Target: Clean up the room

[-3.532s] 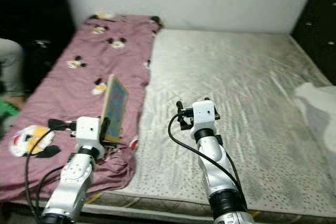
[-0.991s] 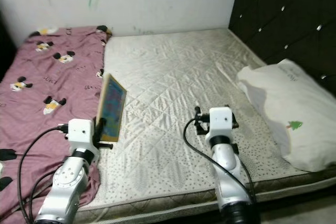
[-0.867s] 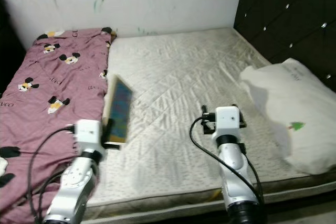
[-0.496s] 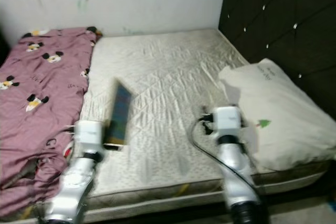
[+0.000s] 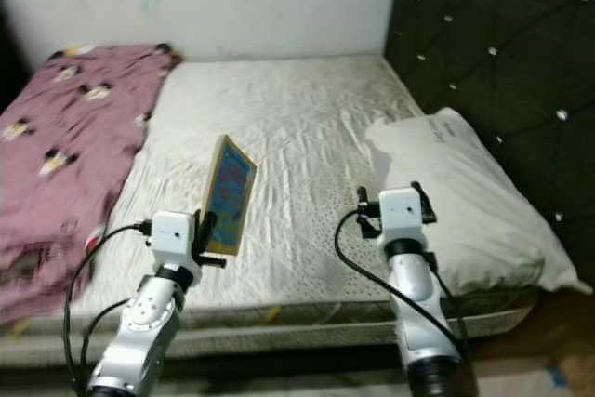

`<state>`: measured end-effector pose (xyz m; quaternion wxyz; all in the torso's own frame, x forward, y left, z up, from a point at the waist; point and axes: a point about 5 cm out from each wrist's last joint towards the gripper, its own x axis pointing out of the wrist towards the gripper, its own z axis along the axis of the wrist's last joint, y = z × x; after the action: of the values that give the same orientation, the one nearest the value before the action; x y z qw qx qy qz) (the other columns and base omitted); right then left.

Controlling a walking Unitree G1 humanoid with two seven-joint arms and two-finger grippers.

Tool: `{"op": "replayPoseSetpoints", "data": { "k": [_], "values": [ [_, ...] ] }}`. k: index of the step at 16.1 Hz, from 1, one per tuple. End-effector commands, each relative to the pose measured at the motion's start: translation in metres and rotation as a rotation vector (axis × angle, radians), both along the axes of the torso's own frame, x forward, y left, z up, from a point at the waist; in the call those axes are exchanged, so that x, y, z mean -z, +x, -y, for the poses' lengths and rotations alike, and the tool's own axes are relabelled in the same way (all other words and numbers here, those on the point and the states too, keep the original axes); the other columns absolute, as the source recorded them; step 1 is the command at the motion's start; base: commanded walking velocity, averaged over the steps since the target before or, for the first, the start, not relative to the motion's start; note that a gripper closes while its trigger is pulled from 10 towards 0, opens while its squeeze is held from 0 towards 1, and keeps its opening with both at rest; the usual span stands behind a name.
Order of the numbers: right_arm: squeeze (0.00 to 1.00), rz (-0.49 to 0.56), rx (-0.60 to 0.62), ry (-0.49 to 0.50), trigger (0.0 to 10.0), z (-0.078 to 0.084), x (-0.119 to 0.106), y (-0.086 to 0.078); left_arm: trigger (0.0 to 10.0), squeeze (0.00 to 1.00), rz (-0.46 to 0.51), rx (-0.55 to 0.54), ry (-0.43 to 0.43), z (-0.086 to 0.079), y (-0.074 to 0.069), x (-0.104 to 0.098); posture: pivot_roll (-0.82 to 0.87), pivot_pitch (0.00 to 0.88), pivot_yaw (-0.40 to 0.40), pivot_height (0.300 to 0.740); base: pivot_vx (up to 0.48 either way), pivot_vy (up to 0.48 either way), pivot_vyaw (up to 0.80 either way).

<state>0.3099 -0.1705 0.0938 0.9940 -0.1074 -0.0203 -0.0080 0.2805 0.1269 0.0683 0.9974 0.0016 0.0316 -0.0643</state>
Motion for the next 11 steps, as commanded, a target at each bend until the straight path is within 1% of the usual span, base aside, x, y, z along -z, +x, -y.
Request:
{"op": "replayPoseSetpoints", "data": {
  "k": [1, 4, 6, 10, 11],
  "values": [
    [0.00, 0.012, -0.004, 0.002, 10.0, -0.002, -0.004, 0.002, 10.0, 0.00, 0.053, -0.008, -0.015, -0.003, 0.005, -0.011, -0.03, 0.000, 0.043, 0.740, 0.000, 0.000, 0.00],
    [0.00, 0.014, -0.005, 0.004, 10.0, -0.003, -0.005, 0.003, 10.0, 0.00, 0.081, 0.012, -0.002, -0.004, 0.005, -0.015, -0.03, 0.000, 0.046, 0.740, 0.000, 0.000, 0.00],
    [0.00, 0.016, -0.006, 0.002, 10.0, -0.004, -0.005, 0.005, 10.0, 0.00, 0.093, 0.019, -0.020, -0.005, 0.006, -0.018, -0.03, 0.000, 0.048, 0.740, 0.000, 0.000, 0.00],
    [0.00, 0.036, -0.012, -0.026, 10.0, -0.005, -0.010, 0.011, 10.0, 0.00, 0.119, 0.036, -0.027, -0.004, 0.011, -0.023, -0.03, 0.000, 0.053, 0.740, 0.000, 0.000, 0.00],
    [0.00, 0.040, -0.012, -0.023, 10.0, -0.005, -0.012, 0.013, 10.0, 0.00, 0.127, 0.041, -0.029, -0.003, 0.013, -0.026, -0.03, 0.000, 0.052, 0.740, 0.240, 0.000, 0.00]
  ]
}}
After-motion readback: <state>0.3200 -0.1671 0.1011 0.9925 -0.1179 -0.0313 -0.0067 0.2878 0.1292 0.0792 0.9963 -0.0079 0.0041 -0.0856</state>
